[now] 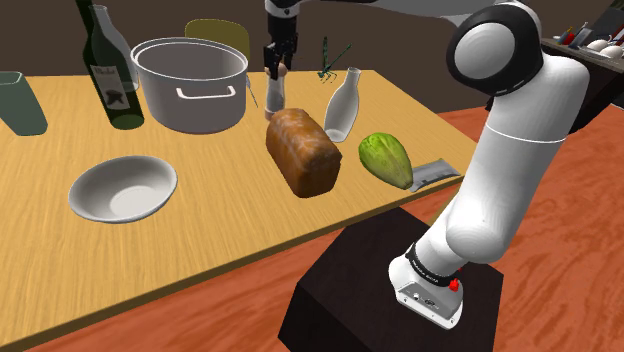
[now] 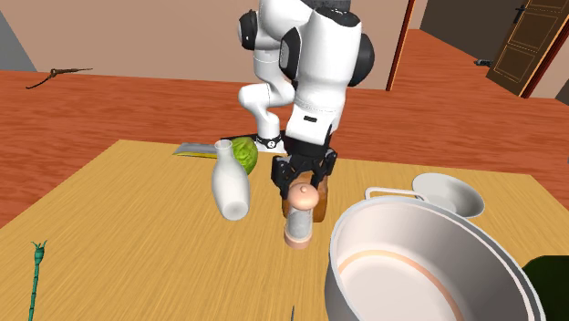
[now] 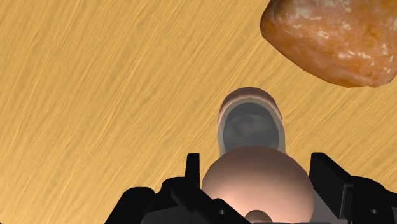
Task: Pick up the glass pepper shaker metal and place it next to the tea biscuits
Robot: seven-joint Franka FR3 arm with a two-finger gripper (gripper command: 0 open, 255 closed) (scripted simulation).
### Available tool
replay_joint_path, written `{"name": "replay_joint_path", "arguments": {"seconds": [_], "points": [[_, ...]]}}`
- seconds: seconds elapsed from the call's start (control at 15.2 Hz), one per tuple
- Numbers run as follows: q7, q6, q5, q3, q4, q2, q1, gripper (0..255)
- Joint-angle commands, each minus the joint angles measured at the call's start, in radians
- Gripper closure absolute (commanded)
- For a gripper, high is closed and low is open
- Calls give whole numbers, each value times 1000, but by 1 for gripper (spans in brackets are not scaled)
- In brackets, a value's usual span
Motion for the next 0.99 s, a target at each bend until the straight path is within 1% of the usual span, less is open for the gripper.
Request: {"name": "replay_joint_path", "arguments": {"seconds": [0.0, 0.46, 0.66, 0.92], "points": [[-3, -29, 1, 0, 32, 3, 1, 255], [-15, -123, 3, 0, 142, 19, 2, 255], [-54, -108, 5, -14, 33, -82, -24, 255], [-111, -104, 5, -38, -82, -200, -57, 255]]}}
